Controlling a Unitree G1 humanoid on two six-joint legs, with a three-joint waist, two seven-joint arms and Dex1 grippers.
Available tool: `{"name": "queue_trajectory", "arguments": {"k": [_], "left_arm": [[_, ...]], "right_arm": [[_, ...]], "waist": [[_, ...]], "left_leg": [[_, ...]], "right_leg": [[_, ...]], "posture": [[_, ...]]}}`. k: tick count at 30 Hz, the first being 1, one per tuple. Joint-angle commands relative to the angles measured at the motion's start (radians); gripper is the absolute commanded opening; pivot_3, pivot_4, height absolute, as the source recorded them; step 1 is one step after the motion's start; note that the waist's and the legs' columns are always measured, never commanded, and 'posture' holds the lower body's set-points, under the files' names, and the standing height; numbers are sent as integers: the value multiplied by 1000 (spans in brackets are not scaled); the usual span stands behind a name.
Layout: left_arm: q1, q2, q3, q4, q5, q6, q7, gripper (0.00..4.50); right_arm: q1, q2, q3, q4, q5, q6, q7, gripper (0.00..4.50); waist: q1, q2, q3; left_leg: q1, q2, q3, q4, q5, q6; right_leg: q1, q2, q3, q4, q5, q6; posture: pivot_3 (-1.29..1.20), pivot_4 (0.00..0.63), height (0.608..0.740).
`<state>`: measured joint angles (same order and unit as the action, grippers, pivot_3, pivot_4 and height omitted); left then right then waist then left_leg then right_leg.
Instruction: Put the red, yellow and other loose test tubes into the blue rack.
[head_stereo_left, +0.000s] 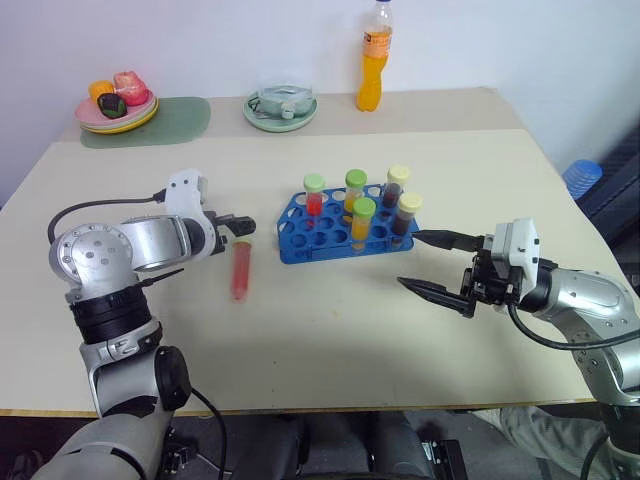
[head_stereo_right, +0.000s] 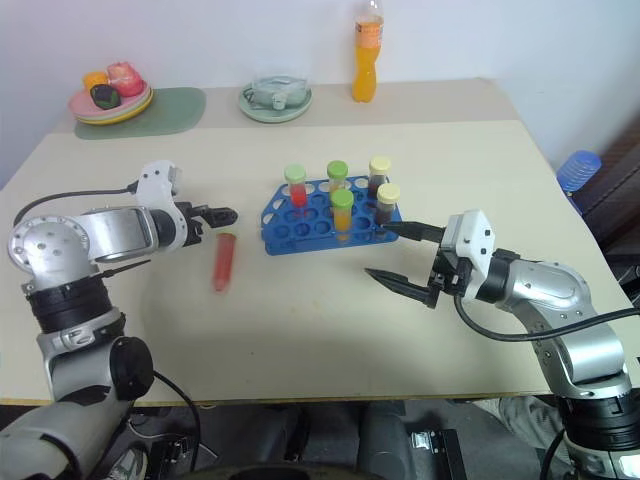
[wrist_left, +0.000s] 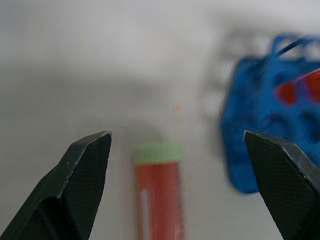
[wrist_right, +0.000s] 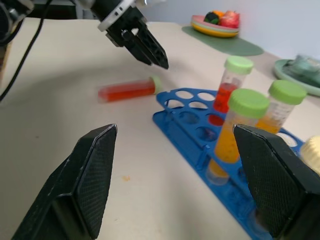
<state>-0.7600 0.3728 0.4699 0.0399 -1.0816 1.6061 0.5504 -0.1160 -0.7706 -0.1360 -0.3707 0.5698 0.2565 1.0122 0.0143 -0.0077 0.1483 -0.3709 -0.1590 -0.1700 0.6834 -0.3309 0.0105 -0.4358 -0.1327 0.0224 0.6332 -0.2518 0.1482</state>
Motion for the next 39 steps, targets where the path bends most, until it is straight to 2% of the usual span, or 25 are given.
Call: {"name": "queue_trajectory", "arguments": {"k": [1, 6, 10, 12, 16, 20, 28, 31, 36, 37, 39], "left_arm": [[-59, 22, -8, 93, -197, 8, 216, 4336], [-121, 17, -4, 238, -425, 8, 506, 4336], [-75, 62, -178, 257, -791, -182, 823, 4336], [-60, 64, -243, 237, -878, -256, 930, 4336], [-55, 33, -275, 247, -891, -304, 1013, 4336], [-55, 40, -306, 266, -891, -335, 1042, 4336], [-98, 103, -360, 417, -867, -360, 1002, 4336], [-126, 125, -375, 496, -794, -334, 910, 3489], [-156, 122, -374, 564, -687, -298, 805, 1007], [-152, 123, -370, 565, -670, -288, 788, 812], [-138, 133, -356, 561, -660, -268, 765, 800]], "right_arm": [[2, -2, -19, -9, -5, -25, 13, 3787], [8, 7, -19, 1, -20, -40, 16, 3787], [26, 14, -21, -6, -27, -48, 11, 3787], [33, 17, -23, -7, -30, -52, 9, 3787], [45, 24, -25, -19, -32, -53, -1, 3787], [62, 29, -31, -26, -34, -59, -15, 3787], [90, 28, -35, -56, -29, -50, -42, 3787], [90, 28, -33, -62, -28, -46, -50, 3854], [79, 27, -26, -59, -29, -42, -56, 3854], [76, 26, -23, -57, -31, -42, -56, 3854], [68, 27, -16, -52, -37, -43, -57, 3854]], "waist": [[4, 0, 0], [16, -1, 0], [20, -1, 0], [23, -1, 0], [28, -1, 0], [26, -1, 0], [25, -1, -1], [25, -1, -1], [32, 0, -2], [32, 0, -2], [32, 1, -2]], "left_leg": [[0, 0, 0, 0, 0, 0], [0, -1, 0, 1, 0, 0], [0, -1, 0, 1, 0, 0], [0, -1, 1, 1, 0, 0], [1, -1, 1, 2, 0, 0], [1, -1, 1, 2, 0, -1], [1, -1, 1, 2, 1, -1], [2, -1, 1, 2, 1, -1], [9, -2, 1, 1, 1, -2], [12, -2, 1, 0, 1, -2], [15, -2, 1, -1, 1, -1]], "right_leg": [[0, 0, 0, 0, 0, 0], [0, 0, 0, 0, 0, 0], [0, -1, 1, 1, 0, 0], [0, -1, 2, 2, 0, 0], [0, -1, 2, 2, 0, 0], [0, 0, 2, 3, 0, 0], [-1, 0, 2, 3, 0, 0], [0, 0, 2, 4, 0, 0], [5, 0, 2, 4, 0, 0], [8, 0, 2, 4, 0, 0], [11, 0, 2, 3, 0, 0]], "posture": [[0, 150, 740], [0, 150, 740], [0, 150, 740], [0, 150, 740], [0, 150, 740], [0, 150, 740], [0, 150, 740], [0, 150, 740], [0, 150, 740], [0, 150, 740], [0, 150, 740]]}}
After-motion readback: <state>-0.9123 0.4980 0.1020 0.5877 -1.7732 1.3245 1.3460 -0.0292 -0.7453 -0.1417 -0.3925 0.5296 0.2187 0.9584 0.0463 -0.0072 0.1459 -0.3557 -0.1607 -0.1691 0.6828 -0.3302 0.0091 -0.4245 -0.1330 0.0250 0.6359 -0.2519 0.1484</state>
